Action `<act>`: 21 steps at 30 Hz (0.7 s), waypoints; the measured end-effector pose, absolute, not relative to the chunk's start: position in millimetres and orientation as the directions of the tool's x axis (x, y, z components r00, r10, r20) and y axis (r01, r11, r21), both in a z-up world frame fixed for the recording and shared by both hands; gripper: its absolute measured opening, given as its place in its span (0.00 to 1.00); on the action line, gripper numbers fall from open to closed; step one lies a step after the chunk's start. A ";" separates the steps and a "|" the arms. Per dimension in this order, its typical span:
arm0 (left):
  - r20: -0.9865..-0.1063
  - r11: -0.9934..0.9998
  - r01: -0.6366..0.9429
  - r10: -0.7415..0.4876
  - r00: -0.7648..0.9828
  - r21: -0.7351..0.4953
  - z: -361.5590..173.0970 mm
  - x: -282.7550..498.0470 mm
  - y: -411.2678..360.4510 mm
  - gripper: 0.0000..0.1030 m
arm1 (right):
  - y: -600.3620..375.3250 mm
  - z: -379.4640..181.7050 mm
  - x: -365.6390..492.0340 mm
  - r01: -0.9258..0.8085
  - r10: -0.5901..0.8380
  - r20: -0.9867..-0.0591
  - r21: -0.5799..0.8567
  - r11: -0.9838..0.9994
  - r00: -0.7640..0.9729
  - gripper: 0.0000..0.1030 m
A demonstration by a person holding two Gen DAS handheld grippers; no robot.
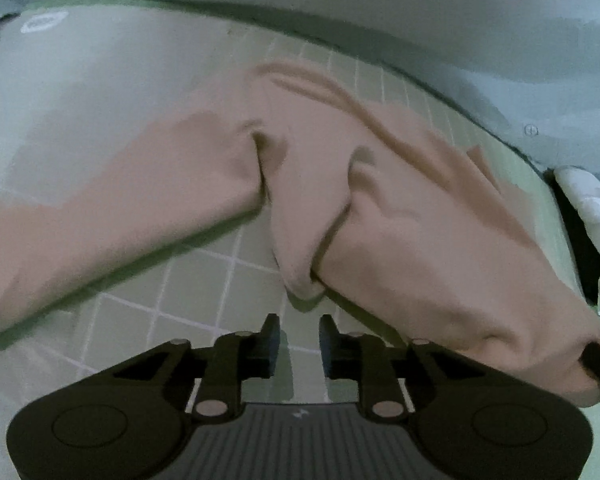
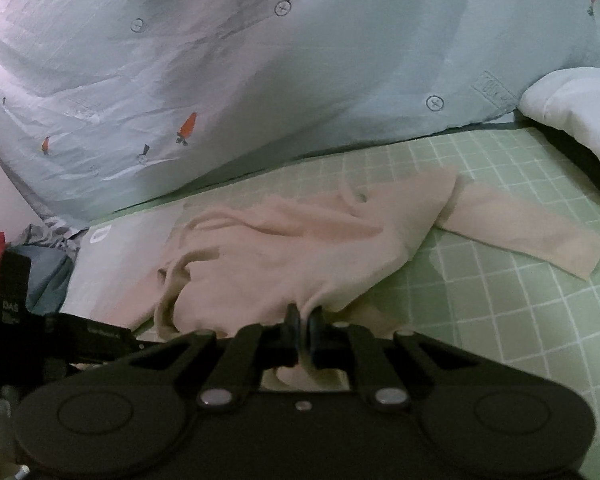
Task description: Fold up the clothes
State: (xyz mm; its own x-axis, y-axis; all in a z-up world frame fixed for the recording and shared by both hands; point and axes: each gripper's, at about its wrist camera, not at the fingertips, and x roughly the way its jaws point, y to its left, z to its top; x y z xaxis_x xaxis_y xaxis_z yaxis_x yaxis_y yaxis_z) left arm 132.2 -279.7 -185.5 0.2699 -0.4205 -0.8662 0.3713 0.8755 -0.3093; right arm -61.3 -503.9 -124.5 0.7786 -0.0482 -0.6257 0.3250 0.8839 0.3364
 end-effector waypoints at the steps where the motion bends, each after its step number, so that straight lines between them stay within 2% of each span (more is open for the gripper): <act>1: -0.868 0.877 0.369 -0.418 0.267 -0.308 -187.4 134.1 -281.4 0.25 | -504.7 -125.5 -60.5 0.327 -0.049 -0.630 0.334 0.884 0.775 0.05; 12: -0.866 0.893 0.282 -0.424 0.266 -0.350 -196.1 163.9 -283.7 0.27 | -514.6 -139.3 -48.8 0.379 -0.066 -0.684 0.320 0.868 0.727 0.05; 14: -0.860 0.887 0.283 -0.437 0.265 -0.364 -197.4 167.4 -284.3 0.25 | -516.4 -141.4 -48.0 0.389 -0.067 -0.688 0.325 0.862 0.723 0.05; 15: -0.854 0.882 0.291 -0.448 0.265 -0.372 -197.4 168.1 -285.3 0.13 | -517.9 -141.4 -48.9 0.395 -0.066 -0.684 0.337 0.855 0.727 0.05; 16: -0.849 0.877 0.294 -0.458 0.264 -0.381 -196.6 168.5 -285.3 0.10 | -519.5 -141.4 -49.8 0.400 -0.065 -0.680 0.349 0.847 0.730 0.05; 21: -0.827 0.870 0.307 -0.473 0.303 -0.386 -180.0 162.6 -275.0 0.08 | -523.0 -134.7 -57.6 0.413 -0.081 -0.656 0.369 0.833 0.750 0.05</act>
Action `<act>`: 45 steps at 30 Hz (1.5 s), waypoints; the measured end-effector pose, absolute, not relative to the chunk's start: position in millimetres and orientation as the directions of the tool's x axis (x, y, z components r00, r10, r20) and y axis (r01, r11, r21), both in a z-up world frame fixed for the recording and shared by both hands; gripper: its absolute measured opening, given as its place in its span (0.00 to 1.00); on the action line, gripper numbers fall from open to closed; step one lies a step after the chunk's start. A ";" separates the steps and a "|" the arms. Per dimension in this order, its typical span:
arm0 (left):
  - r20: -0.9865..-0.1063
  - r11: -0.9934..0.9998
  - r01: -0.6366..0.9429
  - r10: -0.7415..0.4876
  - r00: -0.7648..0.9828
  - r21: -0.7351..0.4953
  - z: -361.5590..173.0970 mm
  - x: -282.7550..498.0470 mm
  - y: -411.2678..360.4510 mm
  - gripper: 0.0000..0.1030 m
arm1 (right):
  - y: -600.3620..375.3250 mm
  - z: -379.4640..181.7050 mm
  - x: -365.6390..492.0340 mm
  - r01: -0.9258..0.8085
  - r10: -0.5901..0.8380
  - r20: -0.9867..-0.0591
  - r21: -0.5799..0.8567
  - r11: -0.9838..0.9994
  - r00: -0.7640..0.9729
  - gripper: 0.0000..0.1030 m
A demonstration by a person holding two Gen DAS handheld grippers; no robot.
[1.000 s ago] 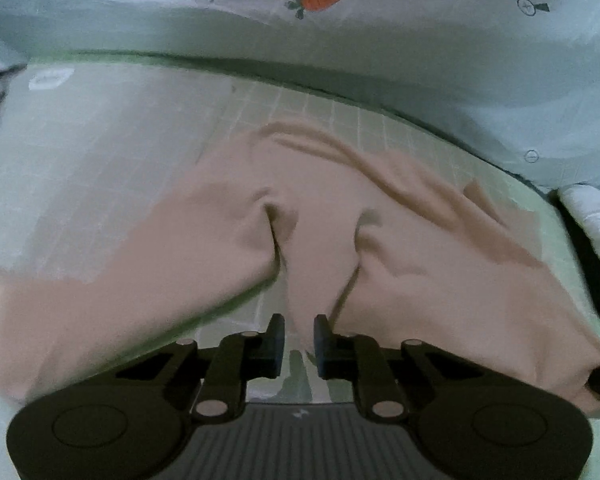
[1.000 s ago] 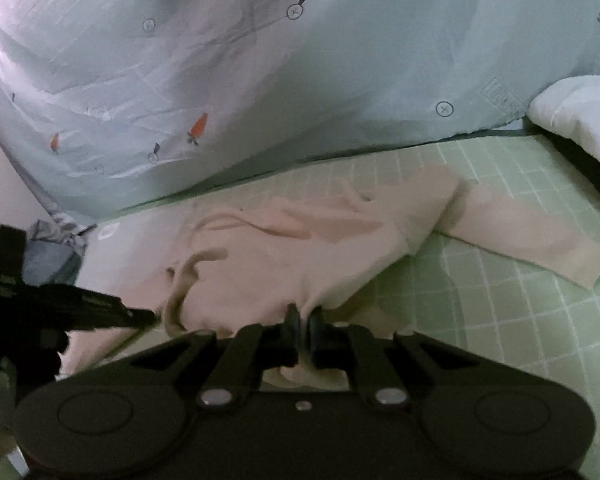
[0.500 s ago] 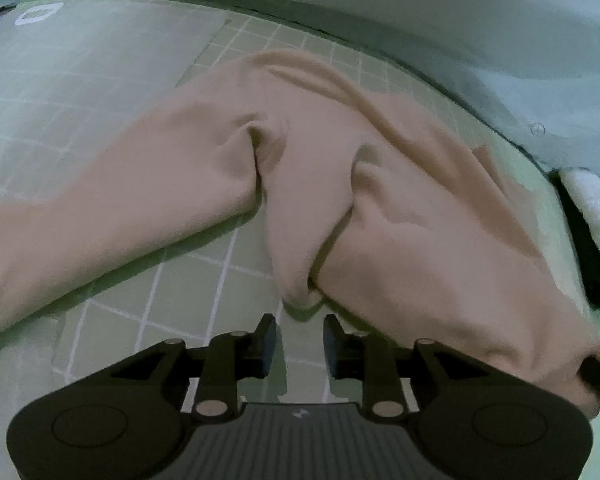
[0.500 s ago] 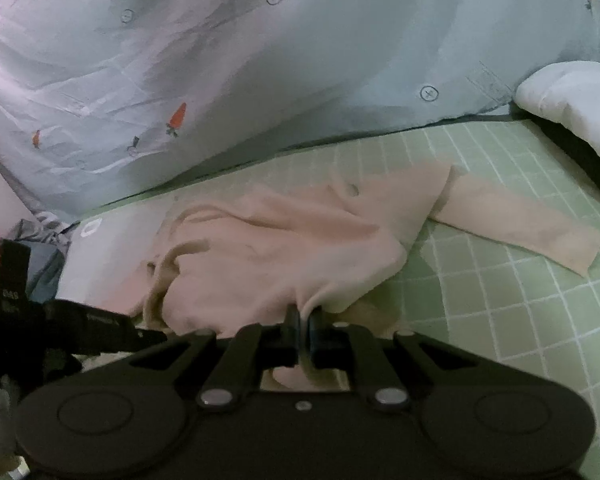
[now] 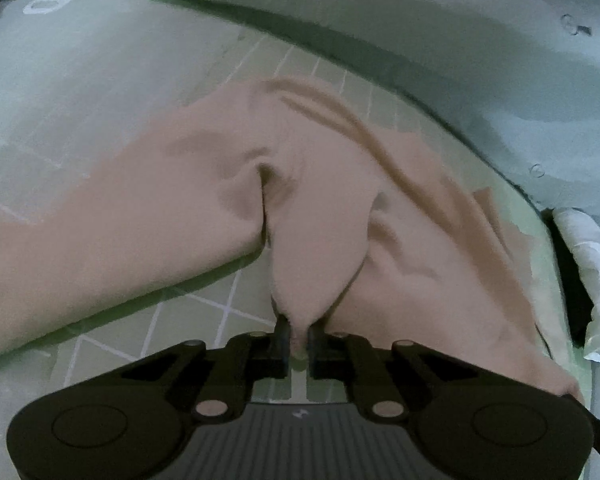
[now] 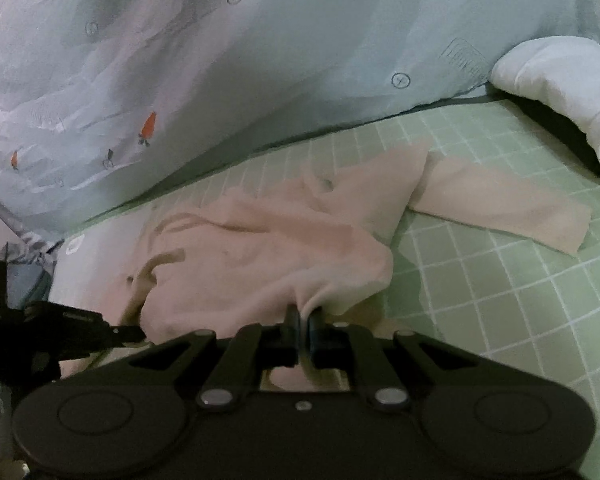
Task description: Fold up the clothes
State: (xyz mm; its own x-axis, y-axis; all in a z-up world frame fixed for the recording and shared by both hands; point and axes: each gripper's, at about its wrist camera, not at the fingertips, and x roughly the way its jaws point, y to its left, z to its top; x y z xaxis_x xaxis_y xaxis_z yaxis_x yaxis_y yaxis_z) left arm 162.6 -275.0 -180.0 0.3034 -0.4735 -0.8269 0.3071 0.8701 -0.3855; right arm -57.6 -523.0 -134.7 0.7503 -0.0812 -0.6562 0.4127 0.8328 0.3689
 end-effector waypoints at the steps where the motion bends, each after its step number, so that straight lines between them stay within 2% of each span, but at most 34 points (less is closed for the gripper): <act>1: -0.821 0.868 0.314 -0.476 0.314 -0.384 -173.8 160.0 -272.4 0.08 | -523.8 -132.1 -60.9 0.415 -0.084 -0.646 0.381 0.826 0.759 0.05; 6: -0.773 0.856 0.348 -0.503 0.388 -0.382 -128.8 143.3 -254.2 0.07 | -520.6 -103.3 -79.3 0.415 -0.135 -0.564 0.404 0.815 0.815 0.05; 10: -0.690 0.836 0.419 -0.537 0.486 -0.355 -73.3 129.6 -244.7 0.06 | -520.3 -62.1 -95.2 0.328 -0.085 -0.443 0.508 0.797 0.892 0.05; 13: -0.619 0.822 0.454 -0.563 0.548 -0.345 -39.3 132.5 -246.0 0.06 | -528.0 -46.3 -93.3 0.293 -0.087 -0.385 0.518 0.803 0.919 0.05; 16: -0.613 0.830 0.452 -0.550 0.567 -0.326 -47.8 153.4 -264.4 0.09 | -544.4 -67.1 -75.7 0.356 -0.131 -0.424 0.509 0.784 0.896 0.05; 19: -0.706 0.855 0.414 -0.501 0.500 -0.314 -77.2 168.9 -279.7 0.16 | -555.2 -110.4 -47.8 0.507 -0.185 -0.613 0.407 0.760 0.768 0.09; 20: -0.736 0.860 0.405 -0.487 0.471 -0.310 -83.7 167.4 -281.3 0.16 | -554.4 -117.5 -48.5 0.531 -0.198 -0.636 0.388 0.753 0.746 0.16; 22: -0.754 0.860 0.401 -0.484 0.443 -0.316 -93.2 156.8 -280.3 0.30 | -550.5 -128.8 -55.4 0.566 -0.228 -0.667 0.346 0.749 0.709 0.36; 23: -0.761 0.860 0.396 -0.484 0.433 -0.322 -97.5 151.0 -275.9 0.36 | -547.7 -131.1 -62.0 0.577 -0.246 -0.669 0.330 0.747 0.701 0.51; 24: -0.772 0.864 0.382 -0.478 0.420 -0.327 -102.4 144.9 -270.3 0.43 | -545.0 -133.5 -68.5 0.588 -0.264 -0.671 0.314 0.745 0.693 0.54; 27: -0.813 0.881 0.333 -0.449 0.370 -0.336 -120.2 130.2 -249.1 0.45 | -545.3 -144.9 -82.7 0.624 -0.270 -0.706 0.302 0.721 0.655 0.60; 31: -0.855 0.888 0.288 -0.436 0.281 -0.359 -146.4 120.9 -236.1 0.59 | -547.1 -164.5 -87.9 0.649 -0.237 -0.758 0.303 0.698 0.608 0.68; 36: -0.888 0.886 0.331 -0.406 0.215 -0.325 -166.1 116.7 -253.5 0.67 | -538.6 -179.7 -74.2 0.621 -0.234 -0.780 0.238 0.747 0.581 0.95; 41: -0.905 0.876 0.418 -0.359 0.229 -0.242 -172.6 120.3 -276.6 0.68 | -533.6 -189.2 -63.0 0.601 -0.264 -0.803 0.142 0.786 0.535 1.00; 45: -0.909 0.868 0.428 -0.364 0.204 -0.252 -183.5 126.9 -283.8 0.68 | -537.0 -201.4 -56.5 0.605 -0.253 -0.824 0.132 0.785 0.508 1.00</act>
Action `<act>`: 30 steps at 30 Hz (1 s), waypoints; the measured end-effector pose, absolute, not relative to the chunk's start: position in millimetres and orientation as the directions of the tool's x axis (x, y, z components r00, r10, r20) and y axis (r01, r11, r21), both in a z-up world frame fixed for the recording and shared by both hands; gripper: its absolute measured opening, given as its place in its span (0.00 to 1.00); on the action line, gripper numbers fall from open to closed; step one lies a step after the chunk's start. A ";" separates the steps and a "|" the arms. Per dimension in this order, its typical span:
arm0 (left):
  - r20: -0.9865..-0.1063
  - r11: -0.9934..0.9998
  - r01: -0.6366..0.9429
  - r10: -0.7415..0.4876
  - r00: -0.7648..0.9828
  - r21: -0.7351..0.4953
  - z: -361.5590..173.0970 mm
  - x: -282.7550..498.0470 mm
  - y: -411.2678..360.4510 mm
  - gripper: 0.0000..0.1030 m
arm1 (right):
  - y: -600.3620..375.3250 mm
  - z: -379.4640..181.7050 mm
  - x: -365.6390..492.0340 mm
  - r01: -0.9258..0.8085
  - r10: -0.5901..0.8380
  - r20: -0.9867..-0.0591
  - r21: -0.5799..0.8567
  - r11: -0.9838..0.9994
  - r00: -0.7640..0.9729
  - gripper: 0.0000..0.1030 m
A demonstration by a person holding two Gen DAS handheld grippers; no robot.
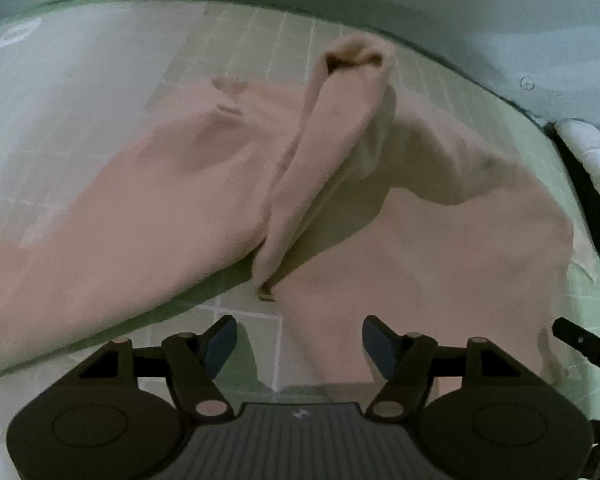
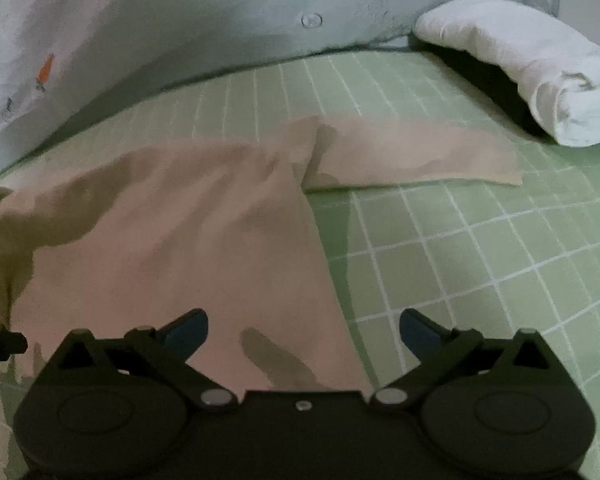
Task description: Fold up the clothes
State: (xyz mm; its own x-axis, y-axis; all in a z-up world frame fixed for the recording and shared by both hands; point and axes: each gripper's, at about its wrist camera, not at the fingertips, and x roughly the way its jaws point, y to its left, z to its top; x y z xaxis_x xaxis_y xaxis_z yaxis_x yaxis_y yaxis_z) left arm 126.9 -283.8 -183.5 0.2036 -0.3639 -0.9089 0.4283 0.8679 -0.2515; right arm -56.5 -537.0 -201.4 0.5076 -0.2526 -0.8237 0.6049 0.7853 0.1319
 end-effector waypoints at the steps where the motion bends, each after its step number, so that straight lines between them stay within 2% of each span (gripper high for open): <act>1: -0.904 0.868 0.423 -0.372 0.208 -0.260 -184.1 127.7 -283.7 0.70 | -537.3 -204.0 -54.3 0.603 -0.248 -0.831 0.125 0.788 0.497 1.00; 4: -0.901 0.870 0.418 -0.376 0.219 -0.261 -184.9 129.9 -284.3 0.70 | -534.6 -206.1 -49.7 0.603 -0.259 -0.840 0.098 0.792 0.477 0.99; 5: -0.900 0.870 0.420 -0.375 0.221 -0.259 -185.0 129.7 -284.6 0.70 | -533.8 -205.6 -48.5 0.604 -0.266 -0.841 0.088 0.792 0.472 0.94; 7: -0.898 0.871 0.416 -0.377 0.228 -0.260 -184.7 129.9 -283.6 0.68 | -534.2 -205.6 -45.1 0.594 -0.244 -0.847 0.101 0.798 0.472 0.81; 8: -0.897 0.874 0.417 -0.372 0.237 -0.252 -184.6 129.5 -283.1 0.67 | -533.7 -206.8 -43.5 0.593 -0.232 -0.851 0.111 0.797 0.471 0.68; 10: -0.898 0.879 0.421 -0.355 0.260 -0.226 -184.1 128.2 -282.7 0.48 | -532.0 -206.6 -42.3 0.580 -0.228 -0.851 0.105 0.808 0.473 0.56; 11: -0.896 0.879 0.418 -0.358 0.263 -0.228 -184.1 128.6 -281.7 0.42 | -531.2 -206.4 -41.8 0.572 -0.226 -0.851 0.103 0.813 0.474 0.42; 12: -0.893 0.879 0.414 -0.365 0.262 -0.238 -184.2 129.4 -280.3 0.27 | -531.5 -205.2 -42.5 0.563 -0.213 -0.850 0.113 0.819 0.482 0.19; 13: -0.891 0.878 0.409 -0.373 0.261 -0.248 -184.2 130.3 -278.9 0.14 | -533.1 -204.6 -44.1 0.562 -0.194 -0.848 0.141 0.815 0.493 0.09; 16: -0.876 0.887 0.360 -0.397 0.274 -0.289 -186.1 127.1 -271.9 0.07 | -534.9 -196.7 -57.5 0.574 -0.168 -0.820 0.221 0.789 0.547 0.09; 19: -0.857 0.886 0.367 -0.406 0.316 -0.284 -175.3 113.0 -264.1 0.06 | -526.1 -180.6 -75.1 0.555 -0.172 -0.783 0.250 0.794 0.598 0.09; 24: -0.827 0.881 0.382 -0.423 0.371 -0.280 -158.6 75.2 -244.9 0.04 | -499.1 -156.9 -104.2 0.496 -0.187 -0.743 0.217 0.841 0.643 0.08; 30: -0.799 0.897 0.317 -0.424 0.427 -0.307 -132.0 37.2 -211.8 0.04 | -471.4 -136.2 -135.9 0.428 -0.186 -0.714 0.173 0.887 0.675 0.08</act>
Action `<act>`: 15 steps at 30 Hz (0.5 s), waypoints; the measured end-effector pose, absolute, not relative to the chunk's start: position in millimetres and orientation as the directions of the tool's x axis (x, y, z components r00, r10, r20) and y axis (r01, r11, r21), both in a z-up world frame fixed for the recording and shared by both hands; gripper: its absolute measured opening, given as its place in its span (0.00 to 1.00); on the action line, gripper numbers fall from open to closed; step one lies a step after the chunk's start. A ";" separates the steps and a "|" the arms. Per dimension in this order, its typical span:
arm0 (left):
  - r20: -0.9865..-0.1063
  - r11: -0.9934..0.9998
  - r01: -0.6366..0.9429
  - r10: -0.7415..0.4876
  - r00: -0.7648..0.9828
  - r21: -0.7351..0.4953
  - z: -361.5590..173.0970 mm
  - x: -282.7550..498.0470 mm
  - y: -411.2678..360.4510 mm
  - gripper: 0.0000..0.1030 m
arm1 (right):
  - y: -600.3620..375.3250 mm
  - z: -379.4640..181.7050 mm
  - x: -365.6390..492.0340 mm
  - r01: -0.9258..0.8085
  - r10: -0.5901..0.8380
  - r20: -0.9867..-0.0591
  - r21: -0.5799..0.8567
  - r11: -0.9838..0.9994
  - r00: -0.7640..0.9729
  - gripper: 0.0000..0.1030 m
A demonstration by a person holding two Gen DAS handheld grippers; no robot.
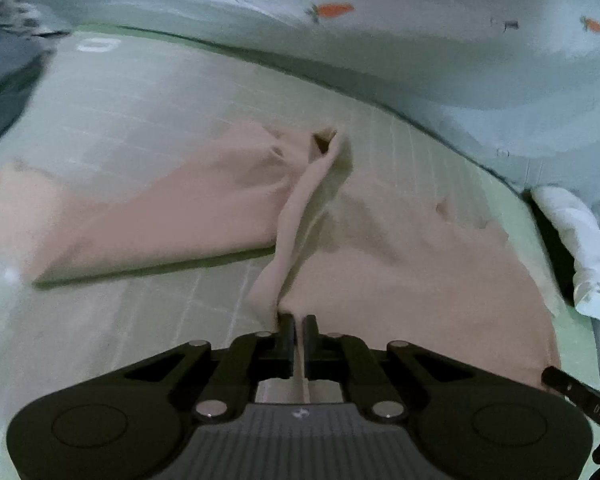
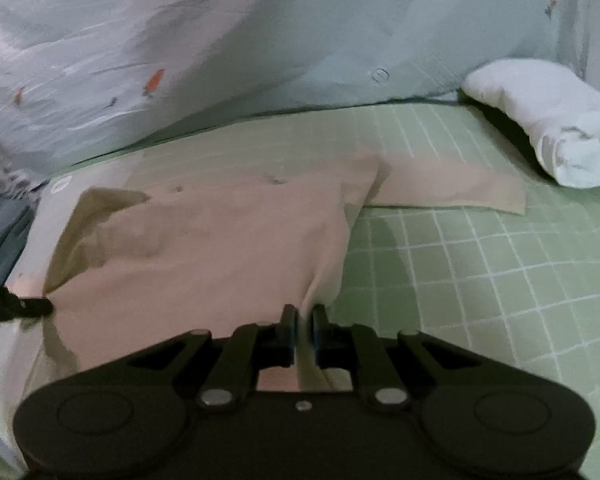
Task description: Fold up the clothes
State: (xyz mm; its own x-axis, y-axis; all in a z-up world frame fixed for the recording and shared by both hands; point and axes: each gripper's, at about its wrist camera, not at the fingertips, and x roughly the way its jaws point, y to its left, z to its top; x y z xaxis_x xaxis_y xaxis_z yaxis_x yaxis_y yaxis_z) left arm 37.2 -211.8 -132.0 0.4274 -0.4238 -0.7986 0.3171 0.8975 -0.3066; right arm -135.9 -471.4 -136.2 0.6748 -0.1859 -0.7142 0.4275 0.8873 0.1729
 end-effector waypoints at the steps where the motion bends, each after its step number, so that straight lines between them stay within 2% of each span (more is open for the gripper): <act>1: -0.794 0.899 0.309 -0.423 0.436 -0.310 -126.3 29.5 -204.8 0.04 | -467.9 -134.3 -140.9 0.418 -0.181 -0.715 0.169 0.892 0.676 0.08; 5: -0.809 0.919 0.261 -0.387 0.443 -0.297 -118.5 8.3 -188.1 0.00 | -459.8 -139.6 -157.2 0.407 -0.151 -0.738 0.180 0.896 0.658 0.08; 8: -0.853 0.946 0.212 -0.316 0.415 -0.247 -135.8 -0.5 -181.4 0.00 | -459.0 -150.8 -165.5 0.418 -0.114 -0.764 0.216 0.882 0.635 0.08; 13: -0.896 0.957 0.173 -0.279 0.345 -0.231 -158.2 -7.3 -168.5 0.01 | -457.5 -166.8 -169.2 0.446 -0.087 -0.816 0.219 0.868 0.571 0.09; 15: -0.890 0.953 0.192 -0.290 0.351 -0.235 -155.9 -8.1 -170.8 0.02 | -456.9 -167.3 -172.1 0.459 -0.101 -0.820 0.208 0.864 0.563 0.17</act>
